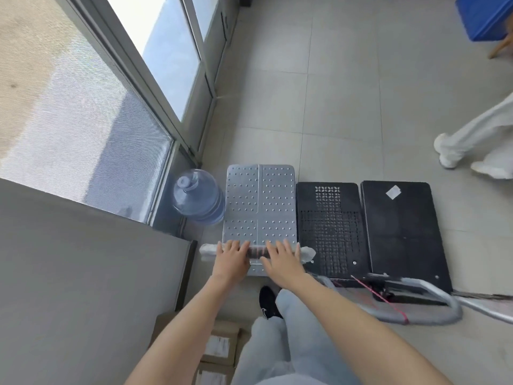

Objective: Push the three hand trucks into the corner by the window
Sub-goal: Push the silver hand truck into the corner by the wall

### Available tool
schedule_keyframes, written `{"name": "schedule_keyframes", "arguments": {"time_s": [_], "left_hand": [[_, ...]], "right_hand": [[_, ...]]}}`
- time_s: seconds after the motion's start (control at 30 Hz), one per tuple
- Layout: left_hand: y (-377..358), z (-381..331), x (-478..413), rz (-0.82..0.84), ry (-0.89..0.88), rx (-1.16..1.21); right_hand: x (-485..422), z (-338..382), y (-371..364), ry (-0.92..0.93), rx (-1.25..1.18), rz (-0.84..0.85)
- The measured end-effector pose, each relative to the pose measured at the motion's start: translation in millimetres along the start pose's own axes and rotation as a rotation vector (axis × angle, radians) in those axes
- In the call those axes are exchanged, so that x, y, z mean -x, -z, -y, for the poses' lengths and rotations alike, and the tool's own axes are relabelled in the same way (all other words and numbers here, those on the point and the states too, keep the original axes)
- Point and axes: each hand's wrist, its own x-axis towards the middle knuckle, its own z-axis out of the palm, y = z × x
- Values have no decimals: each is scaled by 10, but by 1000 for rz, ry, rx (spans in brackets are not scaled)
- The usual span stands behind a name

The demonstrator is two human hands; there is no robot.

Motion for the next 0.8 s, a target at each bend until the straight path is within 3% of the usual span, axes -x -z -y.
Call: {"name": "schedule_keyframes", "arguments": {"time_s": [0.13, 0.3, 0.43, 0.7, 0.8], "left_hand": [[-23, 88, -231, -52, -17, -33], [88, 130, -497, -93, -76, -73], [186, 193, -748, -102, -169, -60], [332, 187, -1068, -435, -224, -93], [396, 225, -1198, -453, -173, -73]], "right_hand": [[-283, -129, 74, 83, 16, -34], [-536, -84, 10, 288, 160, -203], [-741, -171, 14, 317, 167, -371], [-1202, -381, 192, 394, 263, -635], [-1350, -375, 318, 352, 265, -668]]}}
